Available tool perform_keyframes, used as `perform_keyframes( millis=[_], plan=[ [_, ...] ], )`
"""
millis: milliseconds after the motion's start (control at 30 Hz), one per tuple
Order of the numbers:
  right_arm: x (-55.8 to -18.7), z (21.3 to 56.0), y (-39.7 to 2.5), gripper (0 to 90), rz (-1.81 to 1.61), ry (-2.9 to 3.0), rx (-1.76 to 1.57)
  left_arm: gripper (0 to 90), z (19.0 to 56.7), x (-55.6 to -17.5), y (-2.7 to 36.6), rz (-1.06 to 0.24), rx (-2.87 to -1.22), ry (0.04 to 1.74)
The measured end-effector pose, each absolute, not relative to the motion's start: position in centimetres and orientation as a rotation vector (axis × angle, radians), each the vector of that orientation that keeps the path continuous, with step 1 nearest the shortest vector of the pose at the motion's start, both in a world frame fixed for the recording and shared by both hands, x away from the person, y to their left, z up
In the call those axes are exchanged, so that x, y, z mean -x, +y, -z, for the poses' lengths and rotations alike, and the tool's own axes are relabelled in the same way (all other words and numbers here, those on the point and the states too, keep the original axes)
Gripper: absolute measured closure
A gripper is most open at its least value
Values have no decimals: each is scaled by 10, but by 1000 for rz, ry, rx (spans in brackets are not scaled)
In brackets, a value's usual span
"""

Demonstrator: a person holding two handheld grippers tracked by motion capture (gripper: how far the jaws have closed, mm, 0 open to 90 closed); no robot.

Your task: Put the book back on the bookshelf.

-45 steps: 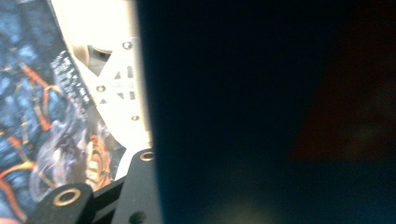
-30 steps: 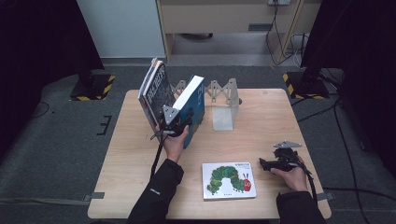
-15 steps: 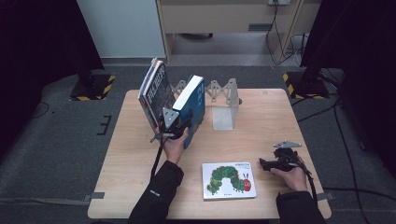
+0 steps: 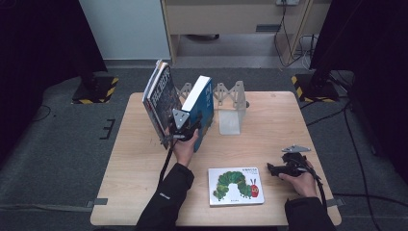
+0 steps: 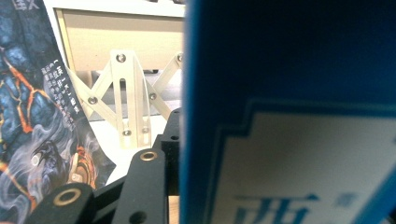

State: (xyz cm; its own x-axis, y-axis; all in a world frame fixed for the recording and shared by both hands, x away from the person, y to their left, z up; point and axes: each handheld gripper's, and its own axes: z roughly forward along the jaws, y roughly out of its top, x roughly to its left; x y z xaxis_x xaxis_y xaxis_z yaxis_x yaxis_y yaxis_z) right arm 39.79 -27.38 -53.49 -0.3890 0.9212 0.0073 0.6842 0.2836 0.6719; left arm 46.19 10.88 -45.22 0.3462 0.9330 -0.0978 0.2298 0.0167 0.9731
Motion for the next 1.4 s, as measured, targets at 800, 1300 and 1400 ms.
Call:
perform_keyframes(
  millis=[800,1300,1400],
  plan=[
    [-398,535,-274,39,-850,2174,-1443,564,457,-454,114,-751,-1491,1088],
    [-398,535,-273,40,-846,2174,-1443,597,455,-457,107,-769,-1496,1127],
    [-398,535,-273,39,-847,2178,-1441,597,454,-459,102,-780,-1499,1133]
  ],
)
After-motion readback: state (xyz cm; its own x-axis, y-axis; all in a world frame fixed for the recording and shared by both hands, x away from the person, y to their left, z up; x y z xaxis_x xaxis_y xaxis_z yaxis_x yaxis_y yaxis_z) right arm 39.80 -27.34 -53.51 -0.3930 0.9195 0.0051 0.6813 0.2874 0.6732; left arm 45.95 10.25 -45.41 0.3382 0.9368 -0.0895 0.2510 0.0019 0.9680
